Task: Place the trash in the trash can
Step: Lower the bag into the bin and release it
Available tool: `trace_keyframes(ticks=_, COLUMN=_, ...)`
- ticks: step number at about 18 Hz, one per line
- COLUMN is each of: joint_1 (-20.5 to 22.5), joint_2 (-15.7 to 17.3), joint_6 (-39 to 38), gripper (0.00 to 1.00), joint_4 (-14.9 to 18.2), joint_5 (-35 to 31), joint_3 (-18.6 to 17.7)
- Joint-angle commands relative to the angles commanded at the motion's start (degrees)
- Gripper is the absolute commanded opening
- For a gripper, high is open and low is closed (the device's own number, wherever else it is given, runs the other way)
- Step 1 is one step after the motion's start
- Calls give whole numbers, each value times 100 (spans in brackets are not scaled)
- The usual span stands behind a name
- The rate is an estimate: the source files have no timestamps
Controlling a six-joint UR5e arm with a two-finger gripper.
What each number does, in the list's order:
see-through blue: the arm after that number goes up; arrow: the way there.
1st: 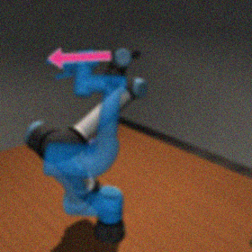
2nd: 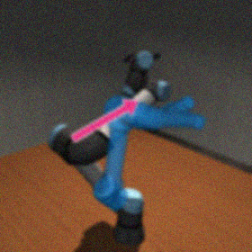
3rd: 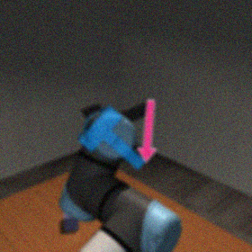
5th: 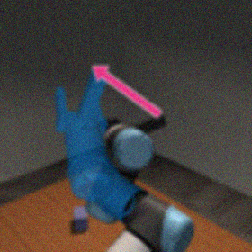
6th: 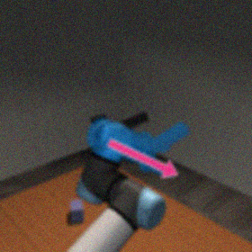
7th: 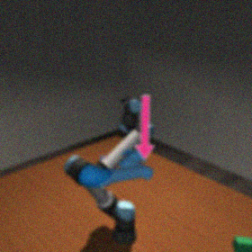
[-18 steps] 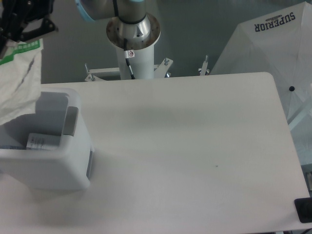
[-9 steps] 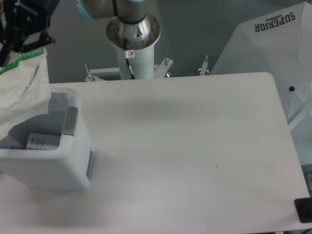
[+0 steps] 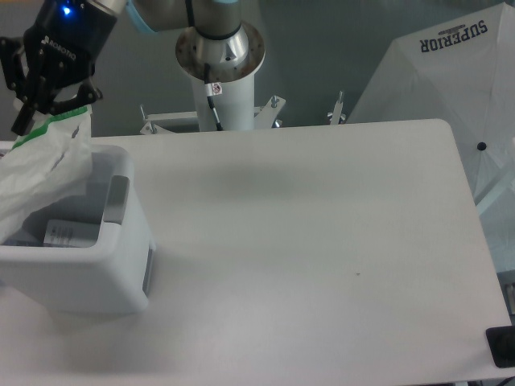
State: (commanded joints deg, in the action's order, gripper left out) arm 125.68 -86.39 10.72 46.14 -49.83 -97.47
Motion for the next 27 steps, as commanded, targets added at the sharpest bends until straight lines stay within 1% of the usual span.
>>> trace_keyframes(ticks=1, joint_1=9, joint_2=-79, joint_6=0, gripper=0, joint_4=-9, joint_5=-9, joint_3=9)
trace_keyframes(ticks=2, joint_1=0, joint_2=-132, joint_6=0, gripper=5, joint_4=-9, joint_5=-18, joint_3=9)
trace_keyframes(ticks=10, joint_1=-9, joint_2=-308, joint_6=0, gripper=9, joint_4=35, joint_5=-18, joint_3=-97)
trace_keyframes(ticks=11, joint_1=-9, joint_2=-325, joint_6=0, gripper=23, joint_4=35, joint_5=-26, joint_3=-105)
trace_keyframes(ticks=12, joint_1=-9, joint_2=-369, joint_6=17, gripper=52, joint_4=35, joint_5=-26, joint_3=-97)
trace_keyframes(ticks=13, joint_1=0, joint_2=-396, joint_6=105, gripper=73, joint_4=26, joint_5=-35, joint_3=-88)
trace_keyframes(ticks=14, joint_1=0, joint_2=-413, joint_6=158, gripper=100, joint_4=35, joint_5=-96, joint_3=-97)
trace_keyframes(ticks=16, joint_1=0, joint_2=-405, joint_6=149, gripper=100, joint_4=17, joint_5=-578, joint_3=-88)
trace_keyframes(ticks=17, joint_1=0, joint_2=-422, joint_6=158, gripper=100, joint_4=17, joint_5=-737, joint_3=-18)
trace_keyframes(ticks=19, joint_1=9, joint_2=-449, joint_6=185, gripper=100, joint_4=-9, joint_5=-826, joint_3=140)
trace_keyframes(ticks=20, joint_1=17, joint_2=-457, joint_6=193, gripper=100, joint_4=-9, joint_5=-974, joint_3=254)
trace_keyframes(ticks=22, joint_1=52, joint_2=-440, joint_6=298, gripper=100, joint_4=-26, joint_5=-1683, joint_3=456)
trace_keyframes(ticks=24, joint_1=192, joint_2=-501, joint_6=841, gripper=100, joint_4=17, joint_5=-2353, joint_3=667)
trace_keyframes(ticks=25, joint_1=219, joint_2=-649, joint_6=1200, gripper=100, joint_4=44, joint_5=-2677, joint_3=816)
trace_keyframes(ticks=27, joint_1=237, joint_2=-686, joint_6=1536, gripper=100, joint_4=123, joint_5=-2978, joint_3=957)
